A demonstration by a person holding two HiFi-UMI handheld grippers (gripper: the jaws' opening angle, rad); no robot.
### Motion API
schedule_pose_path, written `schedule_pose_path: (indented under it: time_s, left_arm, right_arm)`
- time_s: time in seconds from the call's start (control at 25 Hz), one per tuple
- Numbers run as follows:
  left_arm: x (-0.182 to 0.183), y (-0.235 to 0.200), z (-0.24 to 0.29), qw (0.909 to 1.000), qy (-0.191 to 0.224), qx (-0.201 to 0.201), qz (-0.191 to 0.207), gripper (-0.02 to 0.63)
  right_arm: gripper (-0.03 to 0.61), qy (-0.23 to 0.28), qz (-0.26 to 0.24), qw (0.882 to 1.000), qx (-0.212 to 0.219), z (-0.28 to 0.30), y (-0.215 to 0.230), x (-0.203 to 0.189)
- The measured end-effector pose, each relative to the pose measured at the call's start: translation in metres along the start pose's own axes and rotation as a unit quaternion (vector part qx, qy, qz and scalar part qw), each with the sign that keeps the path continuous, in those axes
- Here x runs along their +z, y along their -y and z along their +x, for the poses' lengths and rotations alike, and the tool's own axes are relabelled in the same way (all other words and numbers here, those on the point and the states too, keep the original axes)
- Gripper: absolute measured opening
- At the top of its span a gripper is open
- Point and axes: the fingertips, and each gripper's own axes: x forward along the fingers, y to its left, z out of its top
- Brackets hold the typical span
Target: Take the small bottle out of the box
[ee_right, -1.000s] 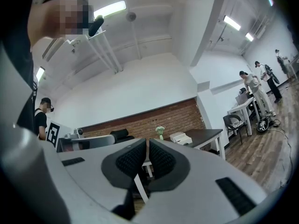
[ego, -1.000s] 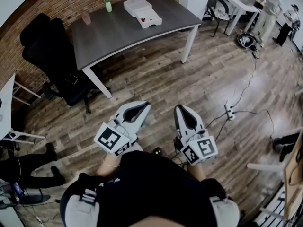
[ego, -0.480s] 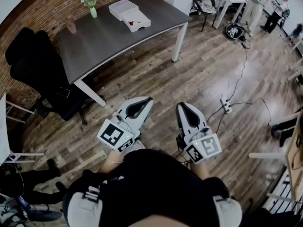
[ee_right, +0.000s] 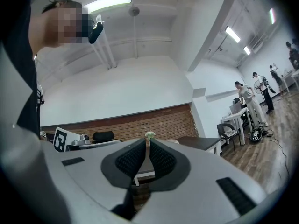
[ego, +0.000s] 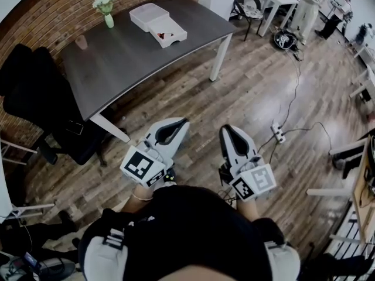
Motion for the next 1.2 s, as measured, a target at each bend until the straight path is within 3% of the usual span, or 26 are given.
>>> schedule_pose_path:
  time_s: [0.76, 1.2]
  left_arm:
    - [0.004, -0.149, -0.029, 1.0000, -0.002, -0.007, 0.002, 0.003]
    - [-0.012, -0.174, -0.013, 0.9995, -0.007, -0.024, -0.019, 0.003]
  right_arm:
    - [0.032, -0.005, -0.015, 1.000, -0.011, 0.143, -0.030, -0.023]
    - [0.037, -0.023, -0.012, 0.999, -0.034, 0.163, -0.013, -0.035]
